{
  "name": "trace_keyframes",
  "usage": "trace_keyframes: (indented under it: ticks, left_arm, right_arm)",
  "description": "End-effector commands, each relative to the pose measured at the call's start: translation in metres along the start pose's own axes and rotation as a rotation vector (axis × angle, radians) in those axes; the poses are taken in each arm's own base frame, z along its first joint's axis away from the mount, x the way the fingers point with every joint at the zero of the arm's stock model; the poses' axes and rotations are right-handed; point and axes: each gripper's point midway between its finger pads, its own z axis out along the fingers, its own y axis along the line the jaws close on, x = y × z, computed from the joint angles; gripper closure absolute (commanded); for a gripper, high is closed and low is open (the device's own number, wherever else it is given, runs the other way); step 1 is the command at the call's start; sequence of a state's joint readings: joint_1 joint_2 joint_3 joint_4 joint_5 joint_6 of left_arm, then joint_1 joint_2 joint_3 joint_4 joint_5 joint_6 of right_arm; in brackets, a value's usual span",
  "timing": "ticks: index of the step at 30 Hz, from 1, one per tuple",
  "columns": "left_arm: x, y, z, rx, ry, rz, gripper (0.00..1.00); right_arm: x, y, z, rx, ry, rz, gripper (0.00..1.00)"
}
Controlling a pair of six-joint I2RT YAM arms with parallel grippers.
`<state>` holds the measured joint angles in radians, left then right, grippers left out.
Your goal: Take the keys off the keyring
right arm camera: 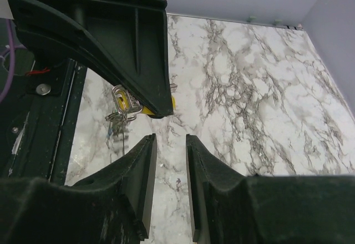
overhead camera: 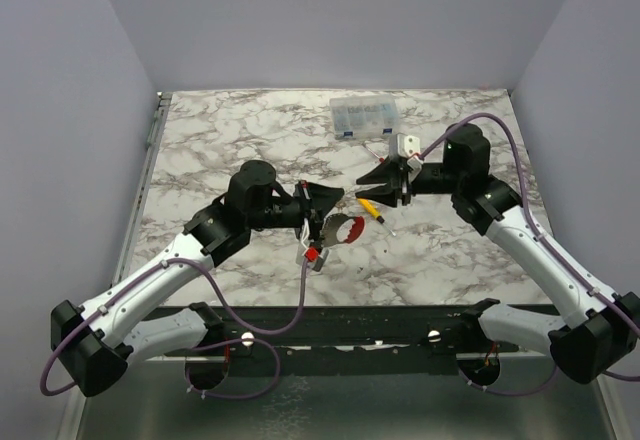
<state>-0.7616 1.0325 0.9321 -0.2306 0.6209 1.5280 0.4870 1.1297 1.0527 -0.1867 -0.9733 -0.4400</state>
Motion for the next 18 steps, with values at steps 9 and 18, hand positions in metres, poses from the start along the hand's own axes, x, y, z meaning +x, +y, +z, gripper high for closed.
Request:
trace_keyframes:
  ticks: [9,18]
  left_arm:
    - [-0.019,0.034,-0.003,-0.133,-0.07,0.182,1.0]
    - [-0.018,0.043,0.0,-0.176,-0.072,0.228,1.0]
  right_arm:
    - [0.001,0.022,0.013,-0.123,-0.058,-0.001,0.64]
    - [-0.003,0.027,0.023,-0.173,-0.08,-0.021,0.63]
